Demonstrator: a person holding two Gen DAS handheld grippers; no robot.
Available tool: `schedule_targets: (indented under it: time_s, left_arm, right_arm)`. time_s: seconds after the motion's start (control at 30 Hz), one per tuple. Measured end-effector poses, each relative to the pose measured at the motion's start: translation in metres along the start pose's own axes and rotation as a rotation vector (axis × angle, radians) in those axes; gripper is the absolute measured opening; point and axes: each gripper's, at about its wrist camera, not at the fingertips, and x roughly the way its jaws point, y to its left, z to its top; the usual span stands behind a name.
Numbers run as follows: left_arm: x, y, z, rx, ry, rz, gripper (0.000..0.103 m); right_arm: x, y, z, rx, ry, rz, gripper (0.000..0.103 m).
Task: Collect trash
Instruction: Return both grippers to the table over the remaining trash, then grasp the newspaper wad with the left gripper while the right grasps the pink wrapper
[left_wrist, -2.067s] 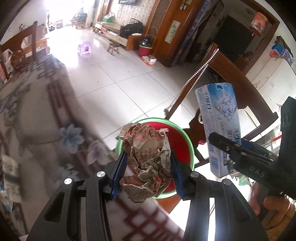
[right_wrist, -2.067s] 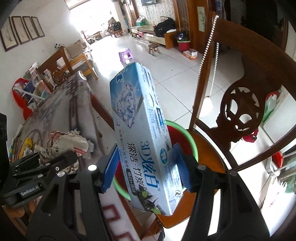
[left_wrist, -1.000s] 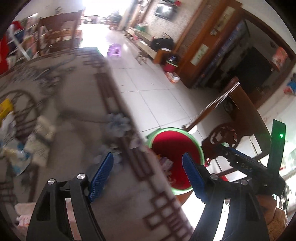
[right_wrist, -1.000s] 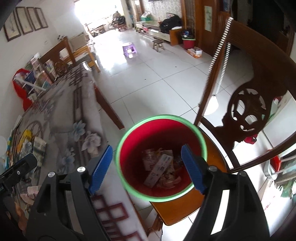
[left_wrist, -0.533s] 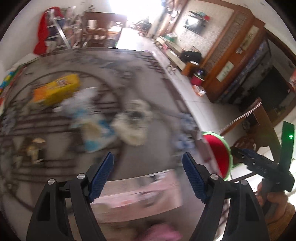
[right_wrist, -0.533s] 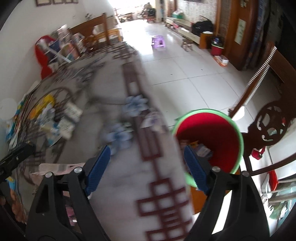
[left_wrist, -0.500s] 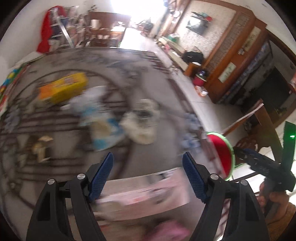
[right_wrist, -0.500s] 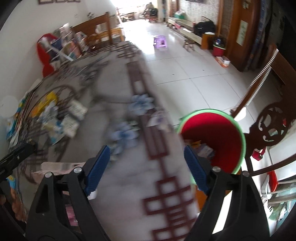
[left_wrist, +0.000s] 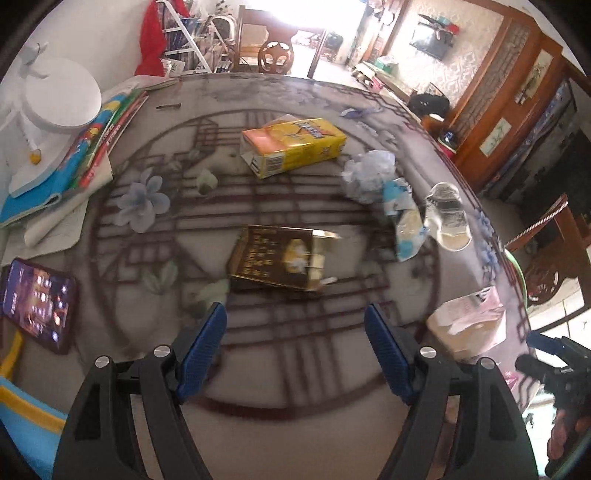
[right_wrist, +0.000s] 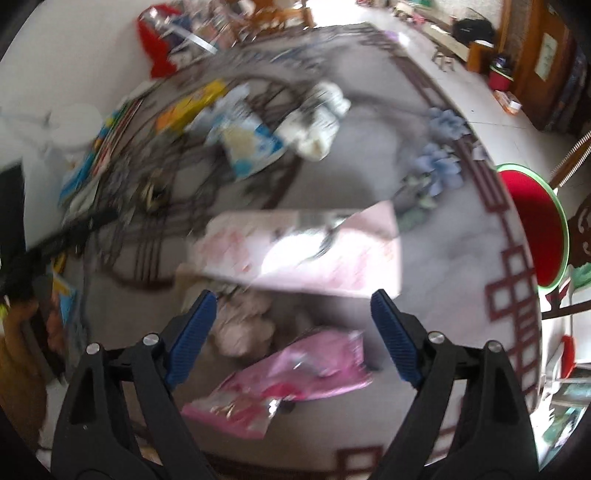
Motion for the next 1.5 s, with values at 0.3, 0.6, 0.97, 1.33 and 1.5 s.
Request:
schedule_targets:
  time_s: [0.3,0.6,0.97,1.33,1.5]
  left_arm:
    - [0.003,-0.036,-0.021,0.08,0.115,-0.251,0.076]
    - [0.049,-0.118,-0.048,0.124,0.324,-0.402,0.077]
    - [0.058,-0.134,-0.055,0.138,0.344,-0.413,0.051]
    - [0.02,-0.081,-0.039,0.007,0.173,-0.327,0.052]
    - [0.008,-0.076,-0.036,0.022,0.124,-0.279,0.052]
  right_arm:
    - [0.004,-0.045,-0.035,0.371,0.088,-0.016,0.087]
    - [0.009,-0.075,-0.06,0.614,0.102,0.024,0.086]
    - [0.001,-0.069,-0.066,0.554,0.099,0.008,0.086]
    - [0.027,-0.049,-0.056,0.489,0.155,0.051,0.086]
    - [0.032,-0.039,-0.051,0.453,0.154,0.061,0.086]
